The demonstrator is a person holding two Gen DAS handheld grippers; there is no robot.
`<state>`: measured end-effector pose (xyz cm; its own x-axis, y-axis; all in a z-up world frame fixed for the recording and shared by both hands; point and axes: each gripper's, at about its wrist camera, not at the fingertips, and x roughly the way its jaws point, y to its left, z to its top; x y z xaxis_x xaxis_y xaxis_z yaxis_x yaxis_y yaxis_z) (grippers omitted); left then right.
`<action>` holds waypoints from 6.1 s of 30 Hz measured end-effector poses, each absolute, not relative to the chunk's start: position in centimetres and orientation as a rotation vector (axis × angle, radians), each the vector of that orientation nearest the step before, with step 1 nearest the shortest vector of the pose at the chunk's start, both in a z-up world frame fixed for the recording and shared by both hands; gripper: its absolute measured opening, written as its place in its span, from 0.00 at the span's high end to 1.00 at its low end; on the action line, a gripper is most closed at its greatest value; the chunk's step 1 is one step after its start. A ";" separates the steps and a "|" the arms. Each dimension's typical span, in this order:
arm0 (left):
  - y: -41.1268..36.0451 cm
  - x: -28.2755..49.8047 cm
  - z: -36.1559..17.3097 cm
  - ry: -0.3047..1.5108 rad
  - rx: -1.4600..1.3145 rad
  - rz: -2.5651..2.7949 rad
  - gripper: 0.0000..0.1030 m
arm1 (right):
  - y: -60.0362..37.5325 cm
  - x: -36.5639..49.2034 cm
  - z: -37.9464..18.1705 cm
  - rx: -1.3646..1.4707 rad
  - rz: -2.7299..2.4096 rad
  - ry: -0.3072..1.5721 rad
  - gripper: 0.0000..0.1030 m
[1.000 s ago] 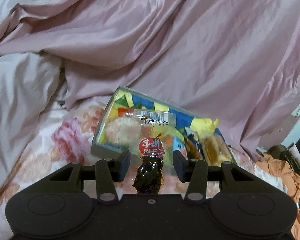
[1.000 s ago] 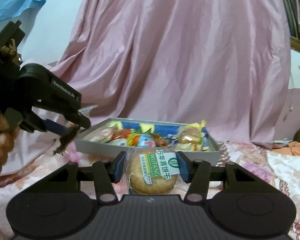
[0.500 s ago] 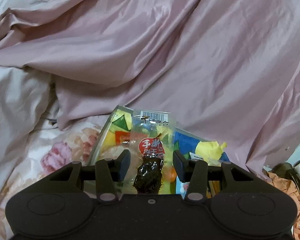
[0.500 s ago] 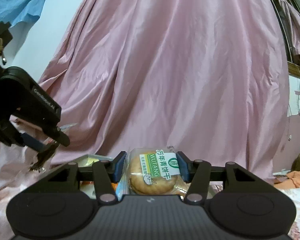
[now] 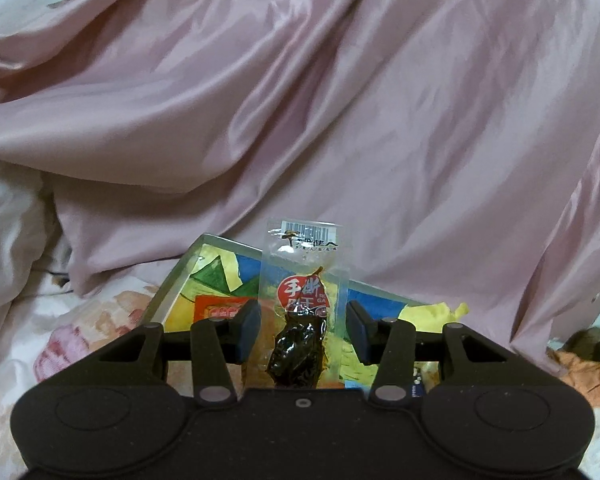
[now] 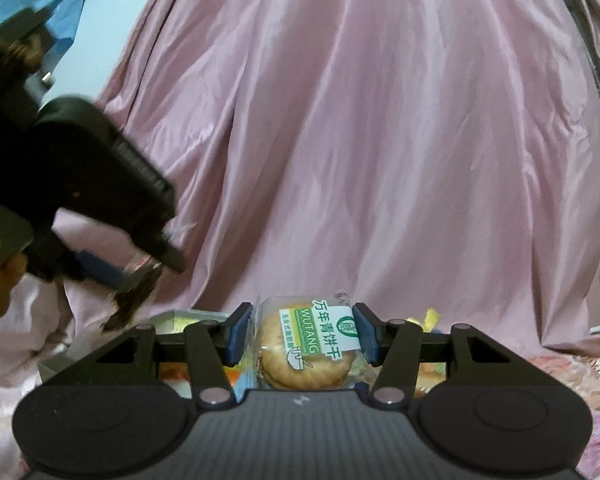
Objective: Organize snacks
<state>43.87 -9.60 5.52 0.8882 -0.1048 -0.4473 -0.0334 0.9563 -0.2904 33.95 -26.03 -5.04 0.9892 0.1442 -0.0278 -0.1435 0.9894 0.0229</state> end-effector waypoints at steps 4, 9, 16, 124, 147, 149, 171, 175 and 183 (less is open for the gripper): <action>-10.1 44.8 4.3 0.500 -0.273 -0.032 0.53 | -25.8 34.8 -5.6 0.016 0.160 0.057 0.43; -10.1 45.2 3.2 0.517 -0.272 -0.026 0.52 | -25.5 35.8 -6.2 0.008 0.172 0.098 0.40; -10.2 45.4 2.8 0.528 -0.268 -0.022 0.52 | -25.6 36.2 -6.4 0.017 0.183 0.118 0.37; -4.7 17.9 4.3 0.335 -0.073 0.083 0.01 | -28.2 15.6 1.6 -0.051 0.034 0.134 0.00; -3.6 16.7 3.3 0.313 0.008 0.057 0.01 | -27.5 14.4 -0.1 -0.038 0.020 0.182 0.00; -3.5 16.6 3.1 0.317 0.014 0.051 0.01 | -27.5 14.3 -0.2 -0.035 0.013 0.189 0.00; 0.0 16.1 0.1 0.387 -0.021 0.035 0.01 | -24.1 12.8 -2.6 -0.103 -0.031 0.223 0.00; -0.1 16.0 -0.2 0.399 -0.016 0.034 0.01 | -23.6 12.6 -3.1 -0.097 -0.026 0.250 0.00; -0.4 15.8 -0.7 0.416 0.006 0.023 0.01 | -23.5 12.2 -3.4 -0.067 -0.020 0.281 0.00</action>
<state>15.81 -0.45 -0.70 0.9145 0.0233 -0.4040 -0.0209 0.9997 0.0104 12.19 -23.52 -3.42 0.9606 -0.0292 -0.2762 0.0105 0.9976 -0.0688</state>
